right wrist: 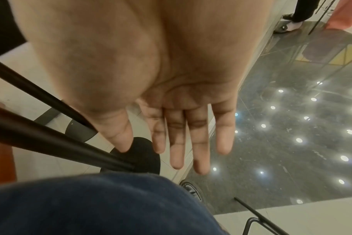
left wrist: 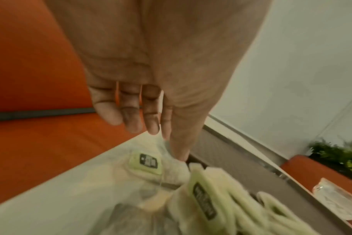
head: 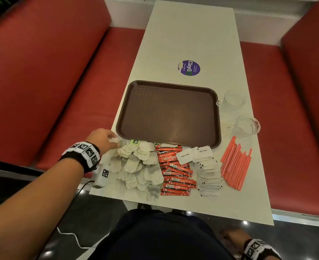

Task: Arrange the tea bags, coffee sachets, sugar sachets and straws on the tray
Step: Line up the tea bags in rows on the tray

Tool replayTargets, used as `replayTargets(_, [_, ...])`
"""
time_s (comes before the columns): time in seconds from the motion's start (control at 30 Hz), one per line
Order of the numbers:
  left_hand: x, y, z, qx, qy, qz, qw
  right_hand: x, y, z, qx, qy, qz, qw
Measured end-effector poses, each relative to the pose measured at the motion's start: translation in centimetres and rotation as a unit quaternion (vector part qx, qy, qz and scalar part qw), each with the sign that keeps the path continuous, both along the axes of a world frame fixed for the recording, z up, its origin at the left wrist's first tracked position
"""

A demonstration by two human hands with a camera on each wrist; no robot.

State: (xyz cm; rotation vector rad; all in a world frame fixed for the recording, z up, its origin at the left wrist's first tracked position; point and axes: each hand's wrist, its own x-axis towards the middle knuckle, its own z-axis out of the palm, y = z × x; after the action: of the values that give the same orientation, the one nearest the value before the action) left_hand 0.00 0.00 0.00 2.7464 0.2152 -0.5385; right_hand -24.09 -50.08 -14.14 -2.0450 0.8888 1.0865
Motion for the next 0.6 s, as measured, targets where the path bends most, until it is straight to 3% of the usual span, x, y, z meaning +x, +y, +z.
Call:
replayTargets(0.2, [-0.2,-0.7,-0.6,0.026,0.037,0.036,0.998,0.1,0.1,1.5,-0.024,0.055,0.055,0.997])
replayTargets(0.37, [-0.4,-0.9,-0.4,0.018,0.027,0.021,0.999,0.3,0.5,3.2,-0.015,0.030,0.047,0.998])
replayTargets(0.5, [-0.2,-1.1,1.0,-0.010,-0.001,-0.005,1.000,0.6,1.0,5.2,-0.021,0.063,0.175,0.982])
replayTargets(0.6, [-0.1,-1.7,3.0,-0.031,-0.058,-0.023,0.998,0.1,1.3,7.5,-0.033,0.102,0.346,0.932])
